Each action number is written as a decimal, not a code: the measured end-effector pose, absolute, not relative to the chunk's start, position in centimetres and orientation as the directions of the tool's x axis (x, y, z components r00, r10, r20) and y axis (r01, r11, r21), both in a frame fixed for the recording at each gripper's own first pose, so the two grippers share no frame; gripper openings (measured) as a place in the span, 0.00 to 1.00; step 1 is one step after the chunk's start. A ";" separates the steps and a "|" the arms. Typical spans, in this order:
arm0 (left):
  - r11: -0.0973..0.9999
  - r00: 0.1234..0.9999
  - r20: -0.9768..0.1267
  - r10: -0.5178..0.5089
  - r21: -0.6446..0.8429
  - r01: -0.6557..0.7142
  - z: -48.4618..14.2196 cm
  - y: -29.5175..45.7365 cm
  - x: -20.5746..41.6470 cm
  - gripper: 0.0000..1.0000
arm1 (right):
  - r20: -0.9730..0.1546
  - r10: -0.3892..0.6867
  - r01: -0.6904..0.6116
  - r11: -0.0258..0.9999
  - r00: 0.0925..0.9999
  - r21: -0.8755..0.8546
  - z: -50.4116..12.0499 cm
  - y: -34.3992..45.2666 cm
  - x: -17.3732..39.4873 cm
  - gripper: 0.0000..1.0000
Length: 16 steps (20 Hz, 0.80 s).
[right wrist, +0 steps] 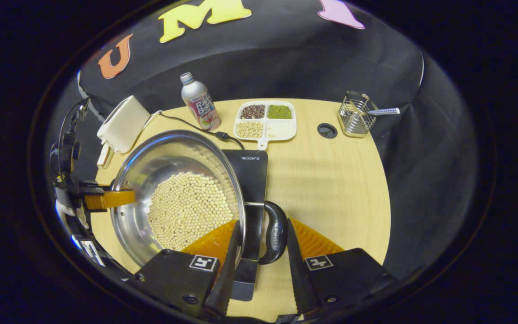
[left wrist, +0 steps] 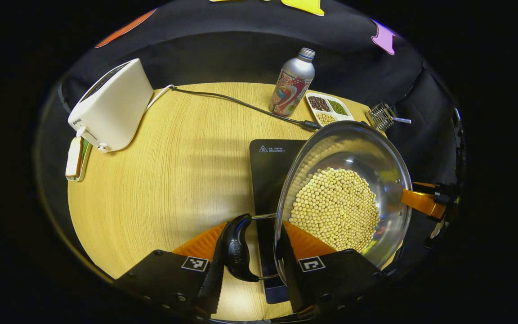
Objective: First push the handle of the pot to place it horizontally, then grasp the pot with both hands and set it on the induction cooktop.
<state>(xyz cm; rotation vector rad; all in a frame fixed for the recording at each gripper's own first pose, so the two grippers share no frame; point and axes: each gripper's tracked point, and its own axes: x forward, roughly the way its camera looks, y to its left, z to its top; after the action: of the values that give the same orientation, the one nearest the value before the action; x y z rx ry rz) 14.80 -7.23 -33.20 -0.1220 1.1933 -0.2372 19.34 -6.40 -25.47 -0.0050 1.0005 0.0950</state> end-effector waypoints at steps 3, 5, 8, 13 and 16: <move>0.969 0.357 -0.902 -0.242 -0.207 0.132 -33.2 -7.5 15.6 0.58 | -0.837 0.083 -0.077 0.996 0.542 0.049 -26.1 -6.7 19.9 0.55; 0.968 0.349 -0.904 -0.247 -0.215 0.129 -33.3 -7.6 15.6 0.58 | -0.831 0.082 -0.089 0.995 0.550 0.039 -26.4 -6.9 20.3 0.55; 0.968 0.370 -0.895 -0.249 -0.216 0.129 -33.5 -7.5 15.7 0.58 | -0.828 0.090 -0.083 0.995 0.553 0.053 -26.7 -7.0 20.4 0.56; 0.968 0.383 -0.890 -0.249 -0.213 0.133 -33.6 -7.5 15.7 0.59 | -0.806 0.094 -0.082 0.995 0.585 0.056 -26.9 -7.0 20.3 0.56; 0.967 0.383 -0.889 -0.252 -0.212 0.144 -33.6 -7.5 15.9 0.59 | -0.800 0.081 -0.073 0.996 0.594 0.047 -26.9 -7.0 20.2 0.56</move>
<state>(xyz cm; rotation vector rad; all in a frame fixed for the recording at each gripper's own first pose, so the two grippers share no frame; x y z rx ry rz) 15.92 -7.52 -33.59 -0.1058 1.1510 -0.2526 20.19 -7.01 -26.89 0.0091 0.9302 0.0895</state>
